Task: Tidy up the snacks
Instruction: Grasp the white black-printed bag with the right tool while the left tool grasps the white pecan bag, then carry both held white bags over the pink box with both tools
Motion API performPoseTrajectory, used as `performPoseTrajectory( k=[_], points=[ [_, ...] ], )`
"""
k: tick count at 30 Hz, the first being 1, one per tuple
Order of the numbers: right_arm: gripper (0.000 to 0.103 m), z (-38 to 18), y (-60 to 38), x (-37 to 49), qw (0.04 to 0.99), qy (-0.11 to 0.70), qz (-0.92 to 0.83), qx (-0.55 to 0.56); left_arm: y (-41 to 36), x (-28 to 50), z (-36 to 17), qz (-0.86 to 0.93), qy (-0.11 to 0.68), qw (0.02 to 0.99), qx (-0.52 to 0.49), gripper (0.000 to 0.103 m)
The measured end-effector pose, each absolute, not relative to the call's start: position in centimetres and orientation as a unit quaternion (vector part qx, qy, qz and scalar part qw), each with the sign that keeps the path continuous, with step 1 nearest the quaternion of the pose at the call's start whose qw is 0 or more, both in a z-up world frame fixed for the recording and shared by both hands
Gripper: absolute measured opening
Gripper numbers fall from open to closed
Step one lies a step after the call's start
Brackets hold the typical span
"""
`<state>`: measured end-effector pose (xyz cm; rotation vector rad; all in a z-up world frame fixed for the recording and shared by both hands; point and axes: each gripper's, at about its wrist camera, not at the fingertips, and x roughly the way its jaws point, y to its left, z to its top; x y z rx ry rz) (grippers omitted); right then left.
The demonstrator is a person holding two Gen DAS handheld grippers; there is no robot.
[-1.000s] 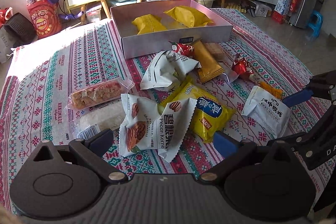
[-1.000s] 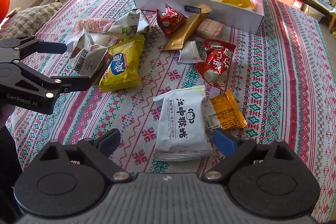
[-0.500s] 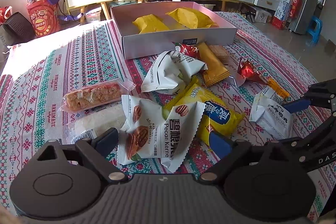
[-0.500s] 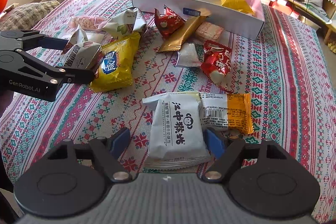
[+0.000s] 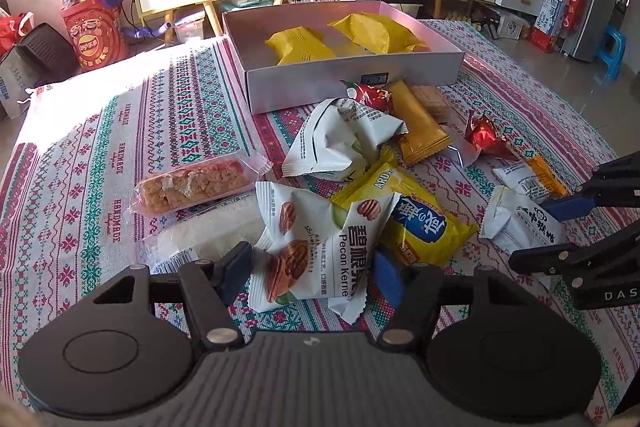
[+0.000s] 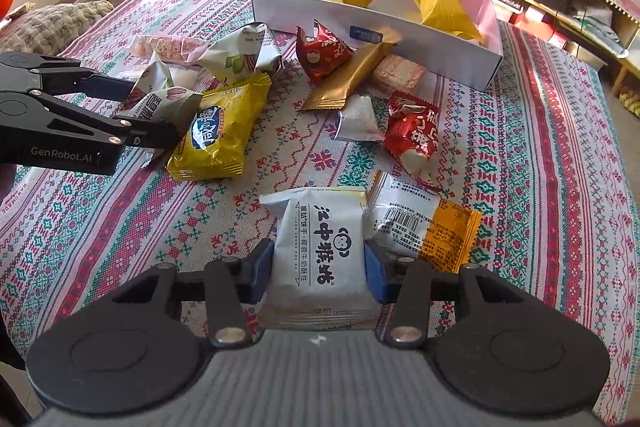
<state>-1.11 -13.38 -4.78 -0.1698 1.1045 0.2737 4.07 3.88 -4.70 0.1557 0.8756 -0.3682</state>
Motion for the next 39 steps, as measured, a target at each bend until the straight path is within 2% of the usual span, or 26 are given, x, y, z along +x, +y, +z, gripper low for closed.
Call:
performPoseTrajectory(
  k=[9,22,39],
  points=[
    [0.044,-4.4,-13.4,-1.0,0.838,0.525,0.131,-0.072,3.9,4.0,-3.9,-0.174,0.433,0.882,0.065,0.065],
    [0.044,-1.6,-13.3,-0.3,0.853,0.498,0.149,-0.047,3.4,4.1,-1.9,-0.179,0.438,0.879,0.054,0.064],
    [0.044,1.6,-15.6,4.2,0.886,0.449,0.112,0.008,2.6,6.9,2.1,-0.177,0.403,0.897,0.019,0.064]
  ],
)
